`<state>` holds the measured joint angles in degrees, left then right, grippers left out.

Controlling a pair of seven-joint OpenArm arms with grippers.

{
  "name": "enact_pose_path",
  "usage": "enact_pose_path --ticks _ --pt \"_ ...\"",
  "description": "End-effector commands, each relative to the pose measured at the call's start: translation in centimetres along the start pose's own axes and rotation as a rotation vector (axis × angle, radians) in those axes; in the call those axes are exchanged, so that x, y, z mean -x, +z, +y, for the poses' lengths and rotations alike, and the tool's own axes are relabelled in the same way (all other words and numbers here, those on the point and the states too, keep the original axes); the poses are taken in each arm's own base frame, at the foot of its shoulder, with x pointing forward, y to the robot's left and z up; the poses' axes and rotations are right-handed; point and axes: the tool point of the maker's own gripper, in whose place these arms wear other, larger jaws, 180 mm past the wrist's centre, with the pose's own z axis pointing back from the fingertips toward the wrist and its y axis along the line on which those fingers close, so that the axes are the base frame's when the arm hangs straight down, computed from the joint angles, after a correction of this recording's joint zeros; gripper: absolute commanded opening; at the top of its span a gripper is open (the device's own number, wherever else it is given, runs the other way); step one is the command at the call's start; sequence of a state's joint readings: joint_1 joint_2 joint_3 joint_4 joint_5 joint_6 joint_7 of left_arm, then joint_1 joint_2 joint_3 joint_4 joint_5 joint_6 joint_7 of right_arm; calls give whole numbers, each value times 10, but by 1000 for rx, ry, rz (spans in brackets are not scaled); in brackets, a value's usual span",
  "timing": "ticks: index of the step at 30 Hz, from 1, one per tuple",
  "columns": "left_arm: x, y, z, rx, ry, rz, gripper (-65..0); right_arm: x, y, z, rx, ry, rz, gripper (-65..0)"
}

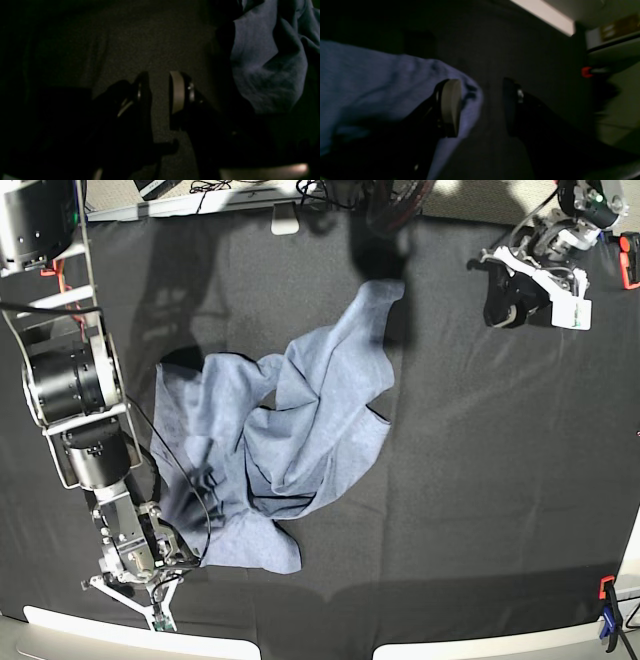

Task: Layout the t-shirt on the table in an organized manner, then fold the t-shirt properly
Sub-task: 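Grasp the shirt edge with the right gripper and drag it outward, then grasp the shirt fabric with the right gripper and lift it toward the left gripper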

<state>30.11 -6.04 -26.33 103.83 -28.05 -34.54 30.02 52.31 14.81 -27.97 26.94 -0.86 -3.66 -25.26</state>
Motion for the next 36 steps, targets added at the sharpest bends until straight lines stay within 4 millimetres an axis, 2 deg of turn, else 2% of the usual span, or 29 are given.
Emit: enact_pose_path --ticks 1,4,7,11,16,18,20,25,29,32,34,36 --pt "-16 0 -2 11 -10 -56 -520 -41 9 -19 26 -28 -88 -385" --pt "-24 -4 -2 16 -17 -75 -520 -61 21 1 -80 -22 -121 -390" --pt "-34 -10 -4 26 -27 -97 -520 -84 45 35 -239 21 -168 -390" --pt "-39 -21 -19 76 -37 -106 -520 -101 92 84 -410 37 -257 -435" --pt "-35 -37 -54 175 -62 -76 -520 -101 160 134 -550 88 -401 -436" --pt "-25 -42 -65 206 -74 -30 -520 -91 184 159 -636 215 -413 -436" --pt "-19 -43 -70 220 -76 -4 -520 -76 197 180 -713 358 -395 -435" --pt "-12 -42 -66 212 -93 39 -520 -49 226 216 -933 532 -341 -435" --pt "-13 -42 -67 212 -92 36 -520 -8 229 240 -968 730 -254 -436" --pt "-13 -42 -66 212 -91 36 -520 19 229 258 -926 935 -217 -436" --pt "-13 -42 -67 212 -92 36 -520 23 228 267 -865 1021 -230 -436" --pt "-12 -42 -66 212 -92 37 -520 19 227 273 -808 1050 -254 -436"
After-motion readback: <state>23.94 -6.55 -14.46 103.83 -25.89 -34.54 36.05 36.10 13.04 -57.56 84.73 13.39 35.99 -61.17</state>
